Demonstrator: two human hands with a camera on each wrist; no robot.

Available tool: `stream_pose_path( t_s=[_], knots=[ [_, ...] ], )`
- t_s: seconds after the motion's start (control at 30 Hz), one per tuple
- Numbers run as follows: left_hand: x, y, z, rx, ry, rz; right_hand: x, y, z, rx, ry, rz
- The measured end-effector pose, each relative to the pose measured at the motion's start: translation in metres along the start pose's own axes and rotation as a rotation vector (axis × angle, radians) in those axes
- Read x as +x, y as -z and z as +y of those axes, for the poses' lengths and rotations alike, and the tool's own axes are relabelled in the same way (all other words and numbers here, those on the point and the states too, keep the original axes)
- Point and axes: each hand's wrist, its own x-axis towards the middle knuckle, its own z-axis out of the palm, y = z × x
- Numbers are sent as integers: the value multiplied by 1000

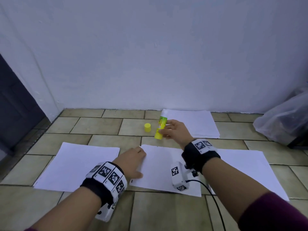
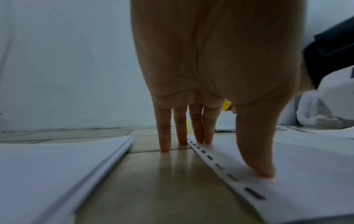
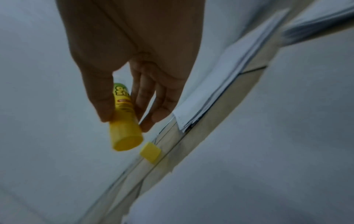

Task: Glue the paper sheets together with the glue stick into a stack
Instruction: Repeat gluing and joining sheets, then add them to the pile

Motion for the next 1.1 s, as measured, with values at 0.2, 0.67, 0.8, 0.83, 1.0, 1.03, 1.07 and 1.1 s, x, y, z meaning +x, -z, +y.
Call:
stream_pose_path(
  t_s=[0.2,0.67,0.8,0.83,1.0,1.03,1.07,1.1],
  knots=[
    [2,-5,2,-1,17,49,20,-39,0,-712,127,38],
    [0,-6,2,-17,34,57,27,-42,-1,-891,92,-28],
    [0,-5,2,-20,30,42,21,-34,-2,-890,17,-34],
    [0,-5,1,-22,28,42,18,-29,-3,-879,10,-40],
    [-1,-8,-3,-54,20,47,-13,28,-17,-1035,-57,-39],
    [-1,-9,-3,-61,21,49,-22,46,-18,-1136,-126,-50],
    [0,-10,-3,-66,23,50,-33,65,-17,-1226,-211,-60],
    [0,-11,-3,-71,27,52,-43,84,-15,-1293,-293,-63]
  ],
)
